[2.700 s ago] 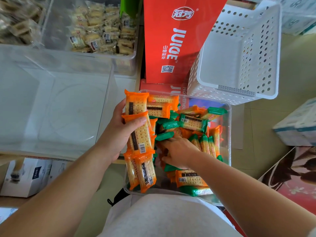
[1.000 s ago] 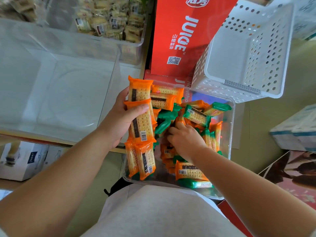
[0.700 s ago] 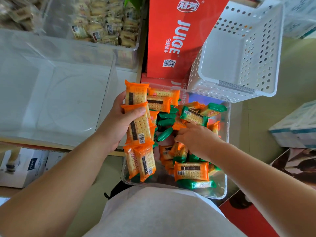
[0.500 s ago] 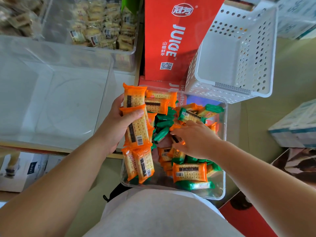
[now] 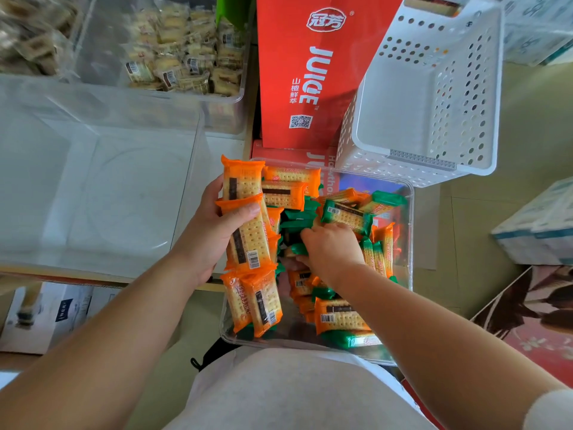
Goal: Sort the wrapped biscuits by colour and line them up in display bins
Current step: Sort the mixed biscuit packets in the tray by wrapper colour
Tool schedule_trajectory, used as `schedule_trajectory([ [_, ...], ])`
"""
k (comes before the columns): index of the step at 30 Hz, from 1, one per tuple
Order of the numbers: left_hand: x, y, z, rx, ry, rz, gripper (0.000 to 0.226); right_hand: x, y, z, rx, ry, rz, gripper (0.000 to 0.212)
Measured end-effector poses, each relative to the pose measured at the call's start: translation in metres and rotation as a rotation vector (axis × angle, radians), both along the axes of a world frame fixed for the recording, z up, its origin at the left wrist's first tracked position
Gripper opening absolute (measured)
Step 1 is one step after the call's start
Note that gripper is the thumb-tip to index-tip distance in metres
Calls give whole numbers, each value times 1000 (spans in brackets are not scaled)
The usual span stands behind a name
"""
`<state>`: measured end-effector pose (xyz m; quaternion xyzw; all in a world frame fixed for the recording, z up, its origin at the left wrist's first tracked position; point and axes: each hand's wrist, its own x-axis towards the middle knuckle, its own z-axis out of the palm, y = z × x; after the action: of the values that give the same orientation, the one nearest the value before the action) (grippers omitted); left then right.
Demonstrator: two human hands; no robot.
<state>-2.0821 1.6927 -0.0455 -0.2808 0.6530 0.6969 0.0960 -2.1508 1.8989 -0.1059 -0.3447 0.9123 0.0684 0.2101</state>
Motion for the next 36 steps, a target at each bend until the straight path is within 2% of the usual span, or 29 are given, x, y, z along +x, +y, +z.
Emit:
schedule_trajectory([
  [7, 0, 0, -2, -13, 0, -24, 70, 1, -12, -2, -3, -13, -164, 35],
  [11, 0, 1, -1, -4, 11, -22, 69, 8, -14, -7, -156, -74, -314, 19],
  [16, 0, 2, 2, 15, 19, -14, 65, 16, 11, 11, -383, -206, -395, 36],
  [19, 0, 2, 2, 20, 21, -8, 61, 7, 27, 21, -522, -23, -346, 30],
  [21, 1, 2, 2, 19, 18, -4, 62, -8, 32, 21, -406, 77, -308, 35],
  [23, 0, 3, 3, 19, 14, -1, 64, -22, 34, 19, -181, 42, -296, 52],
  [25, 0, 4, 3, 18, 11, -5, 65, -29, 34, 15, -61, 49, -250, 62],
  [31, 0, 3, 2, 23, -1, 11, 65, -36, 29, 11, 69, 138, -157, 32],
  [36, 1, 2, 0, 29, 5, 10, 64, -47, 31, 20, -6, 171, -149, 24],
])
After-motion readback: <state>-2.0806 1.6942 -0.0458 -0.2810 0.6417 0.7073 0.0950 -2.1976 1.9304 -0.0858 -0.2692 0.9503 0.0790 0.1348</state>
